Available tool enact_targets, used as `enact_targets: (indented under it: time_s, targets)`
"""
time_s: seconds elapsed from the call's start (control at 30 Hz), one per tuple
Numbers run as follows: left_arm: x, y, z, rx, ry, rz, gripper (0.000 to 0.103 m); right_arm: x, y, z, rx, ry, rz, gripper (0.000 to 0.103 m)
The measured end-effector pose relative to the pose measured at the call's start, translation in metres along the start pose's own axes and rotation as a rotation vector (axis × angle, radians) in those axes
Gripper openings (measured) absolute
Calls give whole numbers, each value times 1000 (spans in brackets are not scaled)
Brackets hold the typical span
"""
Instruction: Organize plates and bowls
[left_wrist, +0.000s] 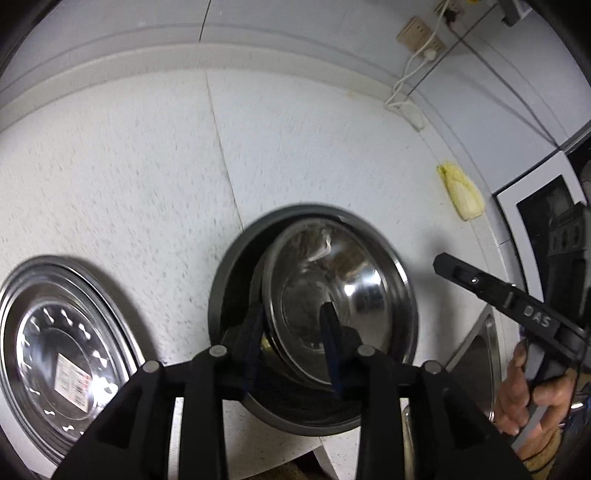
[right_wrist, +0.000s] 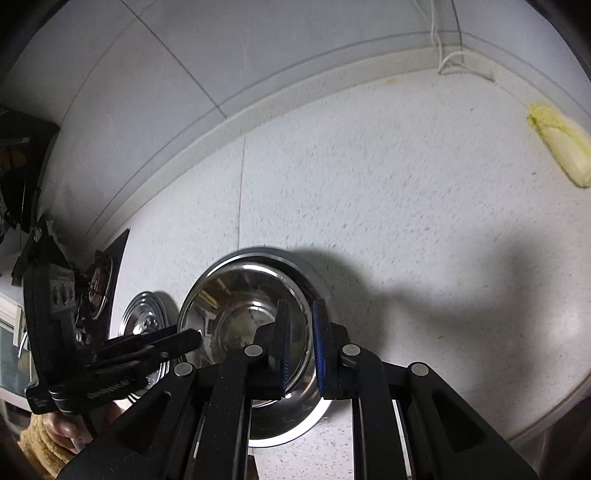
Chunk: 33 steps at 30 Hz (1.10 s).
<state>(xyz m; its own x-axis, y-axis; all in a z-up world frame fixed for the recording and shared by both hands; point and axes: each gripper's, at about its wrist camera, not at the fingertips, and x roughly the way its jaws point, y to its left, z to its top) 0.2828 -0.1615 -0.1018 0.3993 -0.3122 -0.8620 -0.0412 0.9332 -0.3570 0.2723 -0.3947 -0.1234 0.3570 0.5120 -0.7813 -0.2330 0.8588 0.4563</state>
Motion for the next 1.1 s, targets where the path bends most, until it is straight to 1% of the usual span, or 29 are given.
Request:
enact_targets:
  time_s: [0.1,0.17,0.27,0.3,0.33,0.37,0.43,0.57,0.63,0.7,0.8,0.9,0.93,0.97,1.03,1.07,1.1]
  targets:
    - [-25,1,2,11,-63,-20,30,-8,-6,1,15,-19,-9,11]
    - [-42,8,2,-11,-100,-36,30,-12,-11,-1,20,-25,-16,11]
    - [-54,29,-1,-68,-89,-54,30,-16,-18,-6,31,-23,-25,12]
    - [-54,39,-4,-101,-72,-60,30,-16,-20,-8,33,-21,-29,14]
    - [-53,46,-6,-119,-58,-64,30,-16,-24,-11,37,-16,-32,18]
    - [-49,51,-8,-139,-38,-70,30,-15,-26,-13,42,-12,-35,20]
    - [-38,62,-11,-188,8,-90,30,-12,-30,-17,48,1,-38,20]
    - [-15,67,-15,-253,64,-120,30,-3,-29,-20,40,35,-30,20]
    - [-2,65,-14,-269,81,-129,30,3,-24,-20,22,57,-20,20]
    - [7,67,-16,-282,85,-116,30,11,-19,-20,0,79,-16,20]
    - [18,66,-18,-295,101,-122,30,21,-16,-19,-13,104,-15,20]
    - [29,65,-21,-295,115,-114,27,31,-13,-19,-39,125,-38,20]
    - [33,65,-22,-298,119,-110,25,34,-12,-19,-43,130,-48,18]
    - [35,65,-22,-300,123,-121,23,38,-12,-18,-46,137,-61,14]
    - [42,64,-24,-302,130,-150,17,42,-12,-17,-44,144,-62,13]
    - [44,64,-24,-303,133,-157,16,44,-12,-16,-45,148,-65,13]
    - [46,63,-23,-302,136,-168,12,45,-11,-16,-48,150,-67,12]
